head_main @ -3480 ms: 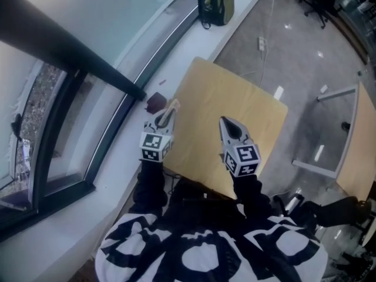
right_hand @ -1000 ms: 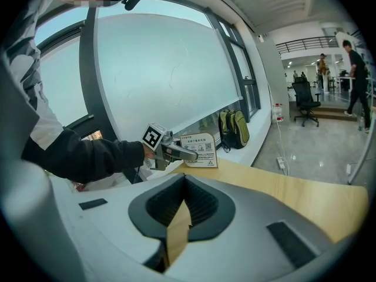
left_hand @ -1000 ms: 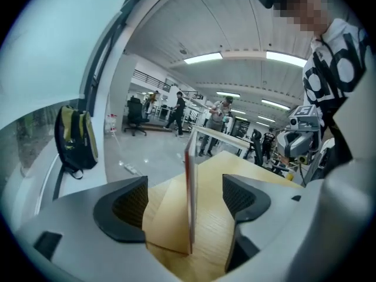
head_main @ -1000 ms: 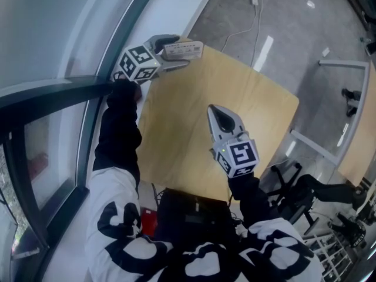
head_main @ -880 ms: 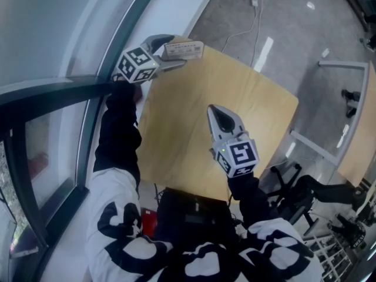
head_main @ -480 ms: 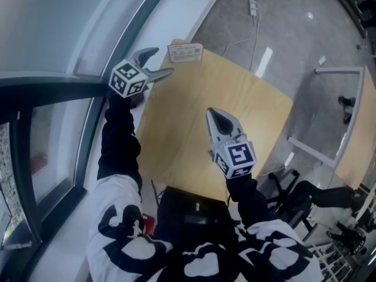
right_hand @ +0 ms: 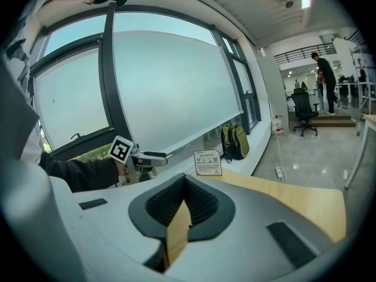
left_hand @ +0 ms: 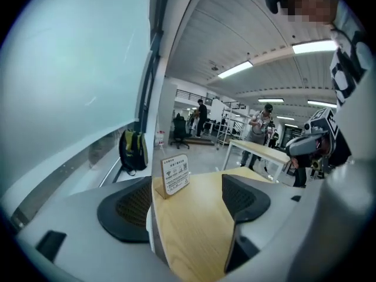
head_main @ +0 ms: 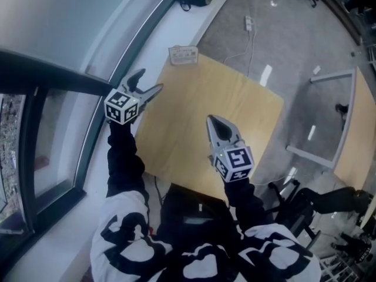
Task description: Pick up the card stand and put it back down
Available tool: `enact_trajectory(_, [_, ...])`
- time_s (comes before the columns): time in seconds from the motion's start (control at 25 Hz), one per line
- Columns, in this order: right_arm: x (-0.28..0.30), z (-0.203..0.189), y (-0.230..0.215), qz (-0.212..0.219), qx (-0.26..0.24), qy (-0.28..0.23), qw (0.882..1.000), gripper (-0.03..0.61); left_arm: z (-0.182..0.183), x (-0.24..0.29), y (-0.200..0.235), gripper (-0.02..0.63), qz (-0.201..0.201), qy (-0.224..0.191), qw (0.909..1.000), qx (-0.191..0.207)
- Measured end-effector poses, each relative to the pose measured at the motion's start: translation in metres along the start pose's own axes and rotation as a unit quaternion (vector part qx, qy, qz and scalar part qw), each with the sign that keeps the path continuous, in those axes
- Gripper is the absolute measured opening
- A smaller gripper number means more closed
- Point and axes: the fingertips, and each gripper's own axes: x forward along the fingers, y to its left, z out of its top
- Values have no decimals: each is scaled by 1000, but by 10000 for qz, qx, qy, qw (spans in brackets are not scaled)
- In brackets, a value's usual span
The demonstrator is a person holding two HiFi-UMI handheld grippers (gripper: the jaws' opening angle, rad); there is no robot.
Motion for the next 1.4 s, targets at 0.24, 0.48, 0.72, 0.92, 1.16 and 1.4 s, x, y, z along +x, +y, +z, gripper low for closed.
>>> enact_trajectory(0.24, [-30,-4,27,157,-84,-128,9998,17,22,-45,-52,383,419,-387,9983,123])
enact_trajectory(0.48, [-64,-1,56,328,-171,-311,9988,17,41,-105,-92,377,1058,-848,9907,135])
enact_trajectory(0.72, [-94,3,76,507,-257,-499,9971,17,52,-157,-129,374,1536,-1229,9804,-110])
enact_trajectory(0.92, [-120,13,92,606,-354,-722,9949,17,69,-180,-174,362,1682,-1396,9757,-171])
enact_trajectory(1.16, [-149,34,99,676,-484,-1035,9911,17,90,-188,-227,295,1750,-1656,9703,-219])
enact_trajectory(1.4, [-179,50,95,608,-530,-1350,9876,17,102,-184,-277,238,1698,-1803,9686,-197])
